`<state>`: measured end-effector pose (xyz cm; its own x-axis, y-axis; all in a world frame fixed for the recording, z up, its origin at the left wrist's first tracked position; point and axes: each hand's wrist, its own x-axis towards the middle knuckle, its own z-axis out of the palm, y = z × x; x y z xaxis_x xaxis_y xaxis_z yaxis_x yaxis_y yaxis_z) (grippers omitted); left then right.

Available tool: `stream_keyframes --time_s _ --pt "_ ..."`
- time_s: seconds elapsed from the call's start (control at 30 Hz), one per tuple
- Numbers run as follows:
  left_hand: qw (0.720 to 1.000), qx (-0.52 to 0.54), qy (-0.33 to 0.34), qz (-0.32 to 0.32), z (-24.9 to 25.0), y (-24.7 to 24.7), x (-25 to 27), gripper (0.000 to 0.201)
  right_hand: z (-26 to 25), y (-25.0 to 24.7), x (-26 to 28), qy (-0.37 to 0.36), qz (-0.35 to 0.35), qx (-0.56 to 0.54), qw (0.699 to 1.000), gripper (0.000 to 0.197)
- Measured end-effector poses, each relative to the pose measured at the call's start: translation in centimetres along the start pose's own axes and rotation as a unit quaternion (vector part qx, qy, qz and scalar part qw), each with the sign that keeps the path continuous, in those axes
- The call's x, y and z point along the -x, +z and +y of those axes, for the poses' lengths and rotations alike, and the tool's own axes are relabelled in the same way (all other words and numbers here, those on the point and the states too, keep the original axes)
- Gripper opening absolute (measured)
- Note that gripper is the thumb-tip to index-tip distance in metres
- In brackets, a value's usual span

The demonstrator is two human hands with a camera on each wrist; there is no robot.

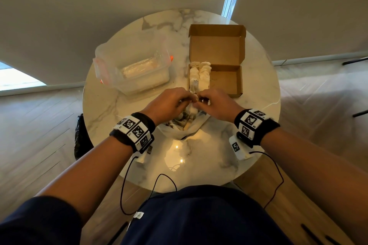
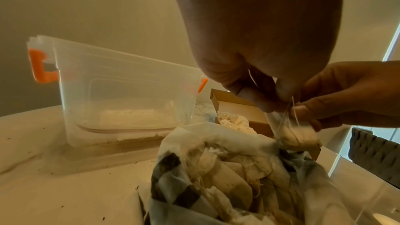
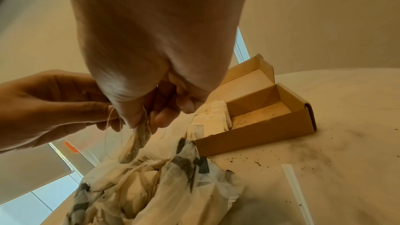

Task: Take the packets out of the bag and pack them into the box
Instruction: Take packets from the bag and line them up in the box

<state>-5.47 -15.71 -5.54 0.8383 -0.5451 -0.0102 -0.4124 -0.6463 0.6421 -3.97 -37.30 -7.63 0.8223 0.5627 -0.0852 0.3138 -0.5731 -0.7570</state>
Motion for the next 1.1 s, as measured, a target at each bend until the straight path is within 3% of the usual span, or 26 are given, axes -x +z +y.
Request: stream_keyframes --time_s 0.3,0.43,0.53,0.73,0.83,1.0,1.1 --pt "0.999 -0.021 0.040 0.007 -0.2 0.4 -0.6 0.021 0.4 -0.2 0.6 0.041 -0.019 -0.050 0.998 0.015" --pt "0.999 0.047 -0.020 0.019 0.4 0.3 -1.2 0.028 0.8 -0.5 0.7 0.054 -0.023 -0.068 0.996 0.018" --pt "0.996 0.088 -0.026 0.022 0.7 0.2 -1.5 0.029 1.1 -0.6 0.7 0.050 -0.022 -0.071 0.996 0.011" --pt "0.997 0.056 -0.028 0.052 0.7 0.4 -3.2 0.020 1.9 -2.4 0.1 0.046 0.032 -0.049 0.997 0.023" --pt "0.995 0.042 -0.060 0.068 0.2 0.5 -4.2 0.019 3.0 -3.7 -0.8 0.046 0.079 -0.024 0.996 0.022" --pt "0.993 0.000 -0.110 0.033 -1.6 1.8 -5.7 0.016 4.8 -5.3 -2.8 0.068 0.127 0.001 0.990 0.022" --pt "0.993 -0.016 -0.113 0.012 -2.8 2.8 -6.3 0.013 5.8 -4.9 -3.8 0.075 0.112 0.023 0.991 0.020"
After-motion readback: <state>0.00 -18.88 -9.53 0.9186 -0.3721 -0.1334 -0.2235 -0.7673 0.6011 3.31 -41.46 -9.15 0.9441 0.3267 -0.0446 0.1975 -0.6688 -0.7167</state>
